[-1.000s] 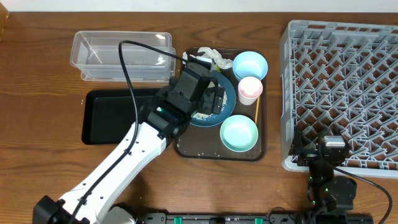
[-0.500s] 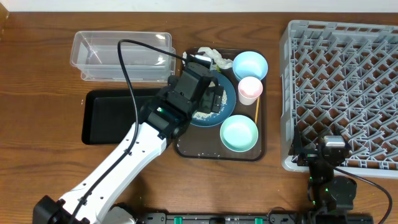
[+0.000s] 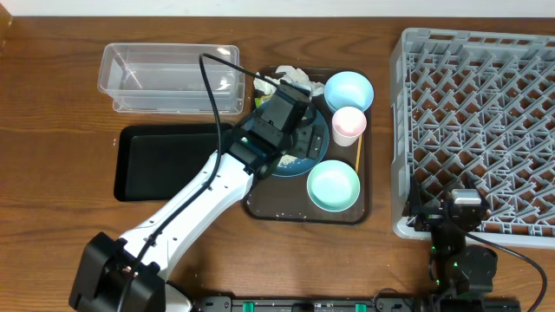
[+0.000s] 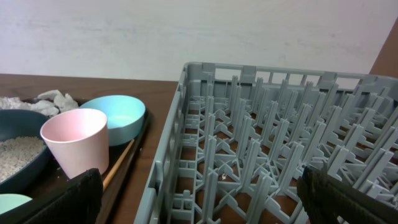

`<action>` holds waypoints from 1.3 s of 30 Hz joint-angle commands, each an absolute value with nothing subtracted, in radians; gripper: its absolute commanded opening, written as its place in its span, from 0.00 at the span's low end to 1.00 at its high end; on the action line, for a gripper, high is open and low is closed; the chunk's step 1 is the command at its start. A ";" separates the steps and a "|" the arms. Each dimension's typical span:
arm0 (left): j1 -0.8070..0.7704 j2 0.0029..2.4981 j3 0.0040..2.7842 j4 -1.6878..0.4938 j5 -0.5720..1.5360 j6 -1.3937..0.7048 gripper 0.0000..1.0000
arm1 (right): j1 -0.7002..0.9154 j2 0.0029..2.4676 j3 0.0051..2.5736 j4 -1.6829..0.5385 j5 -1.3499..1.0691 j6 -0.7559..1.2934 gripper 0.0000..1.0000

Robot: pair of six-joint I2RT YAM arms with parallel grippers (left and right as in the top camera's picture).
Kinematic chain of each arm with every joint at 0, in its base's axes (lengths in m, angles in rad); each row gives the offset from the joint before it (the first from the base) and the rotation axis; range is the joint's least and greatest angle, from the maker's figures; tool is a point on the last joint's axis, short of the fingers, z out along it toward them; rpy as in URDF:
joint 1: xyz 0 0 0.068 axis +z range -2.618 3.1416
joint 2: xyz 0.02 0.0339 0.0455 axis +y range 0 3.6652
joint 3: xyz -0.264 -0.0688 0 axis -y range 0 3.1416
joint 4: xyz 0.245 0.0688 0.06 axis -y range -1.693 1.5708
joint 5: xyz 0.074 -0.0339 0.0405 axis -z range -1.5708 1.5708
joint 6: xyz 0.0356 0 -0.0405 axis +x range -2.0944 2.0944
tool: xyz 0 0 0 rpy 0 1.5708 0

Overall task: Sort waste into correct bins and load items into the dishwasher rack
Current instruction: 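Lower the left gripper and grasp the blue bowl's right rim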

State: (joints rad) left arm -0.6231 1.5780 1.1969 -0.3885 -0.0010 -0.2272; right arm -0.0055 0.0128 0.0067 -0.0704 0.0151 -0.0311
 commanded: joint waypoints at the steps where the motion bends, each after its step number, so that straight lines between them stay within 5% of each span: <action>1: -0.625 1.591 1.206 -0.374 0.008 -0.194 0.94 | -0.010 0.009 0.006 -0.075 0.010 -0.039 0.99; 39: -0.726 1.884 1.206 -0.224 -0.023 -0.142 0.88 | -0.010 0.010 0.006 -0.075 0.010 -0.039 0.99</action>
State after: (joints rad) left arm -0.7280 1.8584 1.1969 -0.2260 -0.0067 -0.1524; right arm -0.0055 0.0128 0.0067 -0.0704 0.0151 -0.0311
